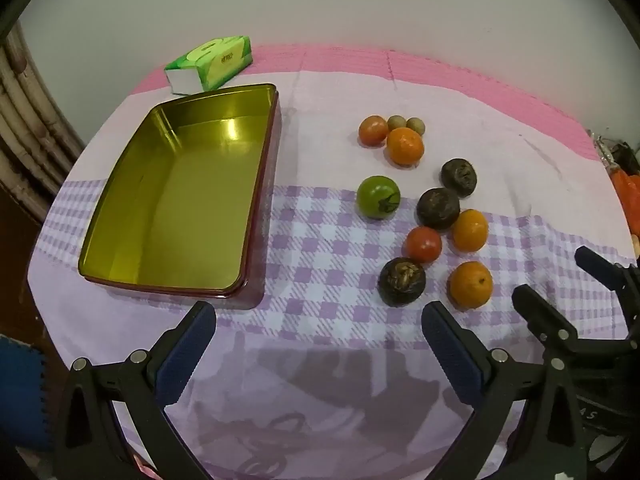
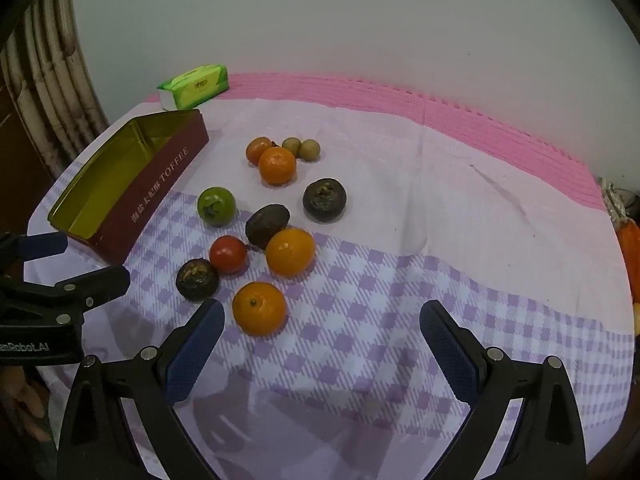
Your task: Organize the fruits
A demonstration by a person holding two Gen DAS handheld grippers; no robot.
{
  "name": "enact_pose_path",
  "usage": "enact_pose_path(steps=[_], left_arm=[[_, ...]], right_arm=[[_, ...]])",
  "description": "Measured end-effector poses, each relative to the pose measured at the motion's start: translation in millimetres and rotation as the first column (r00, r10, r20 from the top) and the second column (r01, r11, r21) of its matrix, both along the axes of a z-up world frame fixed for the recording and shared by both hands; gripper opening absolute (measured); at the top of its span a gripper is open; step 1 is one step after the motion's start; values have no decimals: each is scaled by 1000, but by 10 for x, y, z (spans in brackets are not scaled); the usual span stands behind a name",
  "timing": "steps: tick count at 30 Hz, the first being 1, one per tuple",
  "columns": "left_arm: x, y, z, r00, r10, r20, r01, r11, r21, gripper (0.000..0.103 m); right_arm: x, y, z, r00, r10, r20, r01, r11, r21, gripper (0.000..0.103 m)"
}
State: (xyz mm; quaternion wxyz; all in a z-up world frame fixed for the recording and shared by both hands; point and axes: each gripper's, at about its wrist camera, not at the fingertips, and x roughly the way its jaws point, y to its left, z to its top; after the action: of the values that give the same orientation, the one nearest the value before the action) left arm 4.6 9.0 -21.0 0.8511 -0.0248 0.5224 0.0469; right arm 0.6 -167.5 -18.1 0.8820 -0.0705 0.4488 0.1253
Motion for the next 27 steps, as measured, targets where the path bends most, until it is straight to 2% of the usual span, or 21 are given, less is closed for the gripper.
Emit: enact_pose_path(steps=[9, 18, 27], left_arm=[[-48, 9, 21, 1000, -2, -3, 2, 1000, -7, 102], [-71, -89, 62, 998, -60, 5, 60, 998, -17, 102], [-53, -14, 20, 1000, -21, -17, 20, 999, -50, 102]], right_arm=[[5, 0, -15, 1000, -3, -5, 3, 1000, -4, 98], [5, -12, -32, 1000, -9, -11, 9, 1000, -2, 98], [10, -2, -51, 1000, -6, -28, 6, 1000, -3, 98]])
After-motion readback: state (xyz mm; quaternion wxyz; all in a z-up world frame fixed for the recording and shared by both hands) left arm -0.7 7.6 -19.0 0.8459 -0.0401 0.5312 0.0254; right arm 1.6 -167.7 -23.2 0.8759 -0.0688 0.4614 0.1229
